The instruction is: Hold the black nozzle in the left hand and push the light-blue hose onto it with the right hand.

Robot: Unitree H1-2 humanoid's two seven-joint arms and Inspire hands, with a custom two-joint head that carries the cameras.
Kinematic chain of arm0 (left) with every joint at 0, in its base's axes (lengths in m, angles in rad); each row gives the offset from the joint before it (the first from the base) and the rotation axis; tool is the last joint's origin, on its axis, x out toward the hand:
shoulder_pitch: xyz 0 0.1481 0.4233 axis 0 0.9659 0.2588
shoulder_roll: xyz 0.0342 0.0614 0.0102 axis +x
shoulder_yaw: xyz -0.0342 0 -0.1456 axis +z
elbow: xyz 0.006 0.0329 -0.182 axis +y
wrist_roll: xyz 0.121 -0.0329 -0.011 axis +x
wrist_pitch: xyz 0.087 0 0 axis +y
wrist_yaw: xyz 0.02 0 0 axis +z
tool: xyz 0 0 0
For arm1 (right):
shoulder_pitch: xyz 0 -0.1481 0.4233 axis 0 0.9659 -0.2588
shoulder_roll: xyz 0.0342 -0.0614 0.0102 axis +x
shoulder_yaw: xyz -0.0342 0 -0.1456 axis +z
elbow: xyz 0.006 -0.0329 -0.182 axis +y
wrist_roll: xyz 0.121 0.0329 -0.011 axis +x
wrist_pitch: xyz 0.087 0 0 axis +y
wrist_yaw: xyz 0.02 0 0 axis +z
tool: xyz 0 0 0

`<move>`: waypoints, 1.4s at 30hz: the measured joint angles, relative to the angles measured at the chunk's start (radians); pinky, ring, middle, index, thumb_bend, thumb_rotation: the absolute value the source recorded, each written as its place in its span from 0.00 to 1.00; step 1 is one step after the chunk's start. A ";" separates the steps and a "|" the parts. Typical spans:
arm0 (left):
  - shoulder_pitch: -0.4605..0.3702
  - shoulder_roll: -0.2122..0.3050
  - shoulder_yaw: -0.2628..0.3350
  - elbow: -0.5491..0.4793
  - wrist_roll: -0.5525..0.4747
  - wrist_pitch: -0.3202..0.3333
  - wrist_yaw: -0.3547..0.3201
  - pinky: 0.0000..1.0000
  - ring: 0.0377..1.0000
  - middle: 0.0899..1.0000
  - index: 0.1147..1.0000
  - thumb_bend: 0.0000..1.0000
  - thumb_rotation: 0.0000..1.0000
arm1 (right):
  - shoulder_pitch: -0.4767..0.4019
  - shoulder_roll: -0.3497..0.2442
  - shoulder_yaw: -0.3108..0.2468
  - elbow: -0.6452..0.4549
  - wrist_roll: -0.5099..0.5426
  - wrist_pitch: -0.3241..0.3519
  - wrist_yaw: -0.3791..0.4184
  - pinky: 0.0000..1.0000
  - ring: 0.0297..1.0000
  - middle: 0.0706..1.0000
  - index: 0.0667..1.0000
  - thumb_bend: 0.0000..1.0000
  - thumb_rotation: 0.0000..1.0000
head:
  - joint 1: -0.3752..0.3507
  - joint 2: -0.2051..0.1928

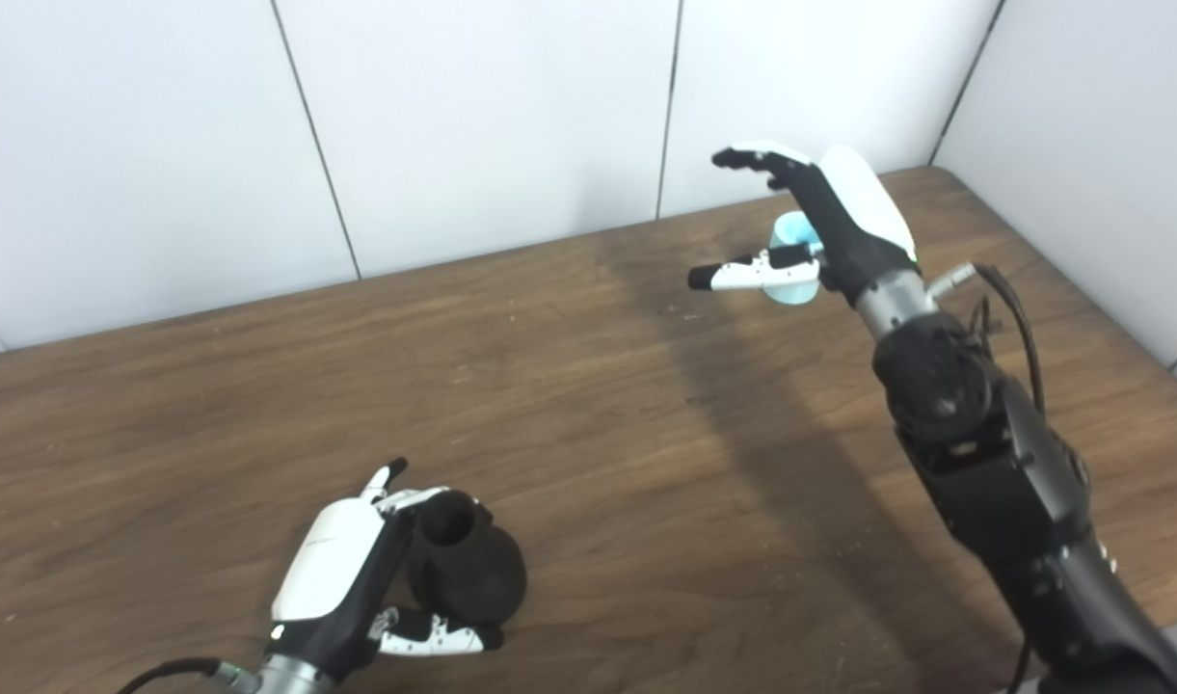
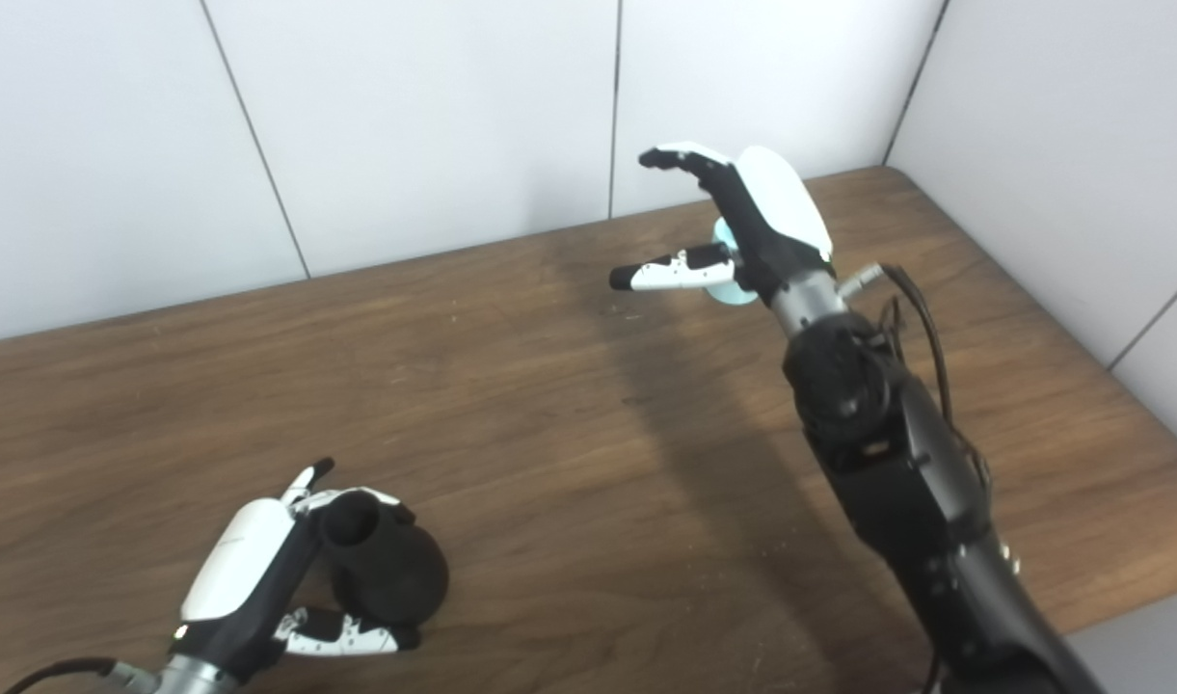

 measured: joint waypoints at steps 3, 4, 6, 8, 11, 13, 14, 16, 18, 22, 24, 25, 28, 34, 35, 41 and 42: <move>0.000 0.003 0.002 0.006 -0.002 -0.014 0.006 1.00 0.70 0.41 0.44 0.52 0.00 | -0.045 -0.024 0.009 0.057 -0.032 0.028 0.034 0.90 0.90 0.84 0.78 0.77 0.31 | -0.009 -0.014; 0.000 0.003 0.003 0.009 -0.002 -0.019 0.008 1.00 0.70 0.41 0.44 0.52 0.00 | -0.061 -0.030 0.018 0.079 -0.043 0.039 0.045 0.92 0.91 0.85 0.79 0.78 0.31 | -0.011 -0.015; 0.000 0.003 0.004 0.016 -0.002 -0.028 0.014 1.00 0.70 0.41 0.44 0.52 0.00 | -0.089 -0.046 0.043 0.126 -0.073 0.053 0.072 0.92 0.93 0.86 0.79 0.81 0.31 | -0.014 -0.023; 0.000 0.003 0.006 0.021 -0.003 -0.030 0.018 1.00 0.70 0.41 0.44 0.52 0.00 | -0.120 -0.061 0.071 0.170 -0.110 0.062 0.086 0.91 0.94 0.87 0.81 0.84 0.31 | -0.015 -0.025; -0.001 0.003 0.007 0.027 -0.006 -0.037 0.022 1.00 0.70 0.41 0.44 0.52 0.00 | -0.171 -0.082 0.111 0.250 -0.155 0.068 0.102 0.90 0.94 0.88 0.82 0.88 0.29 | -0.011 -0.022; -0.001 0.003 0.006 0.029 -0.007 -0.039 0.024 1.00 0.70 0.41 0.44 0.52 0.00 | -0.190 -0.091 0.120 0.279 -0.170 0.069 0.108 0.90 0.94 0.88 0.82 0.89 0.29 | -0.008 -0.022; 0.000 0.003 0.007 0.029 -0.007 -0.040 0.026 1.00 0.70 0.41 0.44 0.52 0.00 | -0.201 -0.093 0.127 0.296 -0.178 0.070 0.110 0.90 0.94 0.88 0.83 0.90 0.29 | -0.008 -0.022; 0.001 0.003 0.007 0.029 -0.007 -0.040 0.026 1.00 0.70 0.42 0.44 0.52 0.00 | -0.229 -0.096 0.143 0.342 -0.188 0.077 0.125 0.91 0.95 0.88 0.83 0.92 0.29 | -0.006 -0.022; 0.003 0.003 0.007 0.029 -0.007 -0.040 0.027 1.00 0.70 0.42 0.44 0.52 0.00 | -0.251 -0.101 0.161 0.391 -0.196 0.096 0.155 0.91 0.95 0.89 0.83 0.93 0.29 | -0.006 -0.020; 0.004 0.003 0.008 0.029 -0.010 -0.043 0.028 1.00 0.70 0.42 0.43 0.52 0.00 | -0.276 -0.112 0.187 0.440 -0.217 0.121 0.191 0.92 0.94 0.90 0.83 0.95 0.29 | -0.014 -0.018; 0.005 0.003 0.011 0.029 -0.013 -0.046 0.028 1.00 0.70 0.43 0.43 0.52 0.00 | -0.284 -0.112 0.190 0.455 -0.221 0.125 0.194 0.91 0.93 0.90 0.83 0.95 0.28 | -0.025 -0.020; 0.006 0.003 0.012 0.030 -0.016 -0.047 0.028 1.00 0.70 0.44 0.42 0.52 0.00 | -0.291 -0.112 0.190 0.465 -0.221 0.131 0.201 0.90 0.92 0.91 0.84 0.96 0.28 | -0.029 -0.022; 0.007 0.004 0.016 0.033 -0.023 -0.051 0.028 1.00 0.70 0.44 0.42 0.52 0.00 | -0.317 -0.109 0.182 0.508 -0.214 0.152 0.225 0.86 0.91 0.91 0.84 0.98 0.26 | -0.032 -0.020; 0.007 0.004 0.017 0.033 -0.024 -0.054 0.026 1.00 0.70 0.43 0.43 0.52 0.00 | -0.368 -0.093 0.161 0.611 -0.219 0.155 0.282 0.79 0.90 0.90 0.85 0.98 0.24 | -0.031 -0.015; 0.007 0.004 0.017 0.033 -0.024 -0.054 0.026 1.00 0.70 0.43 0.43 0.52 0.00 | -0.370 -0.093 0.162 0.623 -0.225 0.155 0.294 0.79 0.90 0.90 0.85 0.98 0.24 | -0.031 -0.015; 0.008 0.008 0.021 0.033 -0.028 -0.061 0.025 1.00 0.70 0.42 0.43 0.52 0.00 | -0.372 -0.095 0.168 0.646 -0.264 0.155 0.344 0.80 0.89 0.89 0.85 0.97 0.23 | -0.032 -0.009; 0.008 0.009 0.022 0.033 -0.030 -0.061 0.025 1.00 0.70 0.42 0.43 0.52 0.00 | -0.372 -0.096 0.168 0.649 -0.270 0.155 0.346 0.80 0.89 0.89 0.85 0.97 0.23 | -0.032 -0.009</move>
